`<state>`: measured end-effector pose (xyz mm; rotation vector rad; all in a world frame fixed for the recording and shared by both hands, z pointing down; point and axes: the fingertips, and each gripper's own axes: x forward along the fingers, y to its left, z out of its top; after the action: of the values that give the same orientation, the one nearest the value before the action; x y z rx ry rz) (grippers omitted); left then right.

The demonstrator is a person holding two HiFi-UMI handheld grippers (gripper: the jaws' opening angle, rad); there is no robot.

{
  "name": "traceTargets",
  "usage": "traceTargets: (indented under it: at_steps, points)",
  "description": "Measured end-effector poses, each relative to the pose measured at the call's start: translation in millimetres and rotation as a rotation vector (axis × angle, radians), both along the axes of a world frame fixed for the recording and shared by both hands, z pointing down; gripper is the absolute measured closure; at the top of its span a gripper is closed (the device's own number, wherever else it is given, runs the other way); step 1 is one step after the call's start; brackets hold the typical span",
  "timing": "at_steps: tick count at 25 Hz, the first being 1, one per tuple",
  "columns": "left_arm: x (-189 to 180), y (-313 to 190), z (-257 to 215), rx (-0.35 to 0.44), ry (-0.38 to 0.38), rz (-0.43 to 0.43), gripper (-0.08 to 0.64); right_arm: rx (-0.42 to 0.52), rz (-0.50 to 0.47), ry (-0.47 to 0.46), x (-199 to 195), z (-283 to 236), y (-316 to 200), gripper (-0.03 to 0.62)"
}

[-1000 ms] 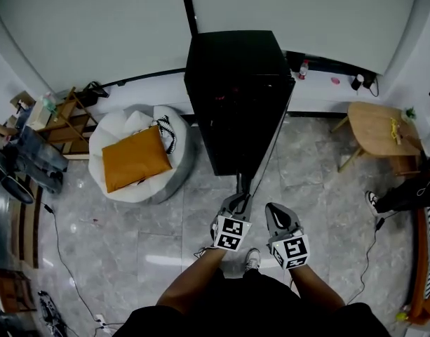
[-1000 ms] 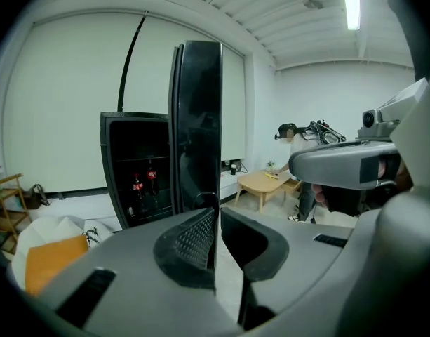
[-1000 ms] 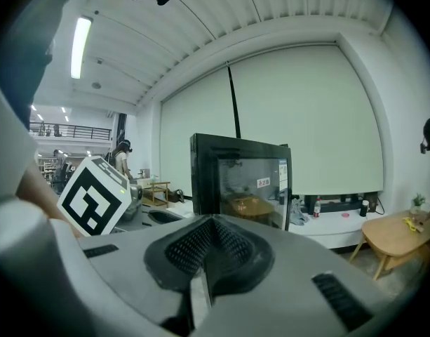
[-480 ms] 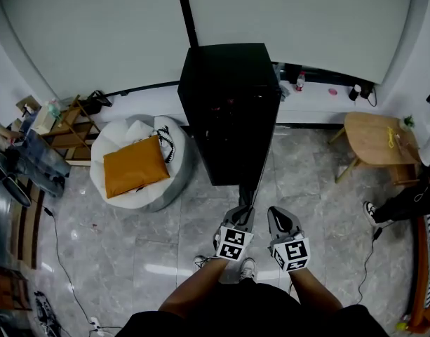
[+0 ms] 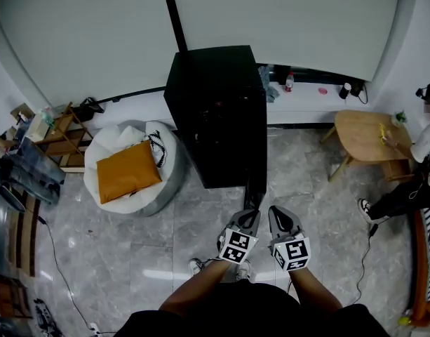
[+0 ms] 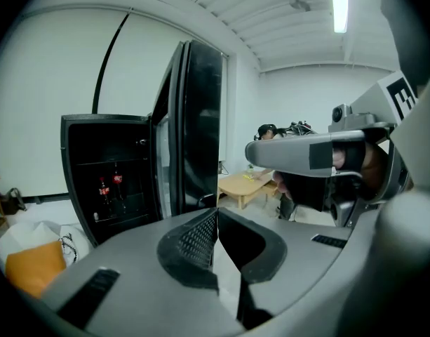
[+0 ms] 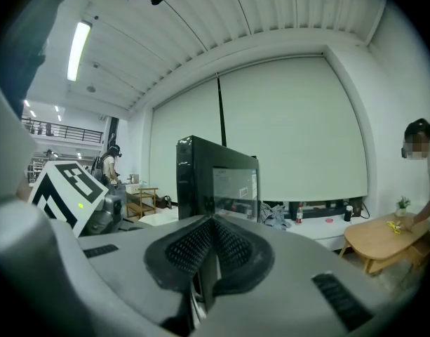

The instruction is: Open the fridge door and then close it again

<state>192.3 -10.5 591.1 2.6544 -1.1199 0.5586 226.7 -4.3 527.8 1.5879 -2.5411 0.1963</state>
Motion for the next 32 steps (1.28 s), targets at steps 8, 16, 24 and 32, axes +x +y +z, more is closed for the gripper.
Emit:
traceTargets:
  at_steps: [8,16,24,32]
  points:
    - [40,8,4,0.007,-0.014,0.108,0.537,-0.006,0.055,0.002,31,3,5,0.577]
    - [43,16,-4,0.024,-0.018,0.144,0.538,-0.010,0.064,-0.005,40,5,6,0.577]
    - [13,25,-40,0.088,0.033,0.077,0.538,0.006,0.026,-0.008,27,1,1,0.577]
    - [-34,12,-67,0.135,0.073,-0.104,0.537,0.032,-0.010,0.036,31,-6,-2,0.577]
